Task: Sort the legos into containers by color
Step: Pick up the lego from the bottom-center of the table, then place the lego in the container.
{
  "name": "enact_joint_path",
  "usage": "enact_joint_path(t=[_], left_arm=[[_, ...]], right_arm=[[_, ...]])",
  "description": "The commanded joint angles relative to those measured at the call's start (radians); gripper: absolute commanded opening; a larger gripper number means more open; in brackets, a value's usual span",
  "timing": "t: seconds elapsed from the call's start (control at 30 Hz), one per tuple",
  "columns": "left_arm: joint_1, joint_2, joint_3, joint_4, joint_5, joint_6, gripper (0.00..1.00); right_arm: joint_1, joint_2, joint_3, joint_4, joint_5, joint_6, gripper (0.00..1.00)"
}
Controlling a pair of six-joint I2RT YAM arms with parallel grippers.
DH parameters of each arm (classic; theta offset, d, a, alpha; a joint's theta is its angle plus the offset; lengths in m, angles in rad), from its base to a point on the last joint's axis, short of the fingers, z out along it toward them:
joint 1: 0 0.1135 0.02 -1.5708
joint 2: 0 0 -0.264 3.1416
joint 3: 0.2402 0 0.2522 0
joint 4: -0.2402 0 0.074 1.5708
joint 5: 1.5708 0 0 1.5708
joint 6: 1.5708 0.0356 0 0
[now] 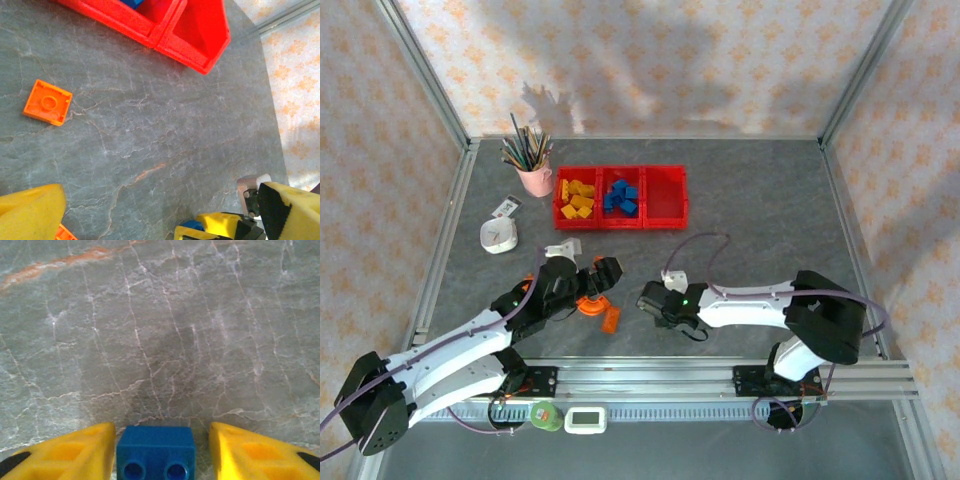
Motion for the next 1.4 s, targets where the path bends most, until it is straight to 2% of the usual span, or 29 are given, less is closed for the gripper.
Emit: enact_joint_path(t=[0.0, 0.13, 0.27, 0.47, 0.7, 0.9, 1.1, 1.37], left_arm=[[-0.007, -0.040, 0.000, -0.018, -0.041, 0.010, 0.99], [-0.006, -0.073, 0.011, -0.064, -0.066, 0.024, 0.99], [-0.003, -0.090, 0.053, -0.147, -0.103, 0.049, 0.99], [0.016, -0.080, 0.151, -0.257, -0.120, 0.098, 0.99], [0.079, -0.076, 0.246, -0.326, -0.108, 0.145, 0.99], [0.153, -0.074, 0.310, -0.371, -0.100, 0.195, 0.99], [0.211, -0.060, 0.338, -0.384, -0.092, 0.206, 0.99], [0.249, -0.019, 0.353, -0.372, -0.104, 0.217, 0.99]], right_arm=[[0.005, 0.022, 0.028, -0.002, 0.039, -0.015, 0.42], [0.004, 0.004, 0.048, -0.021, 0.058, -0.020, 0.30], [0.004, -0.049, 0.070, -0.031, 0.084, -0.033, 0.24], [-0.014, -0.096, 0.150, -0.035, 0.128, -0.080, 0.24], [-0.101, -0.060, 0.279, 0.045, 0.106, -0.193, 0.24], [-0.198, 0.091, 0.494, 0.132, 0.080, -0.321, 0.24], [-0.304, 0.346, 0.775, 0.151, -0.034, -0.389, 0.25], [-0.380, 0.646, 1.093, 0.103, -0.001, -0.457, 0.28]])
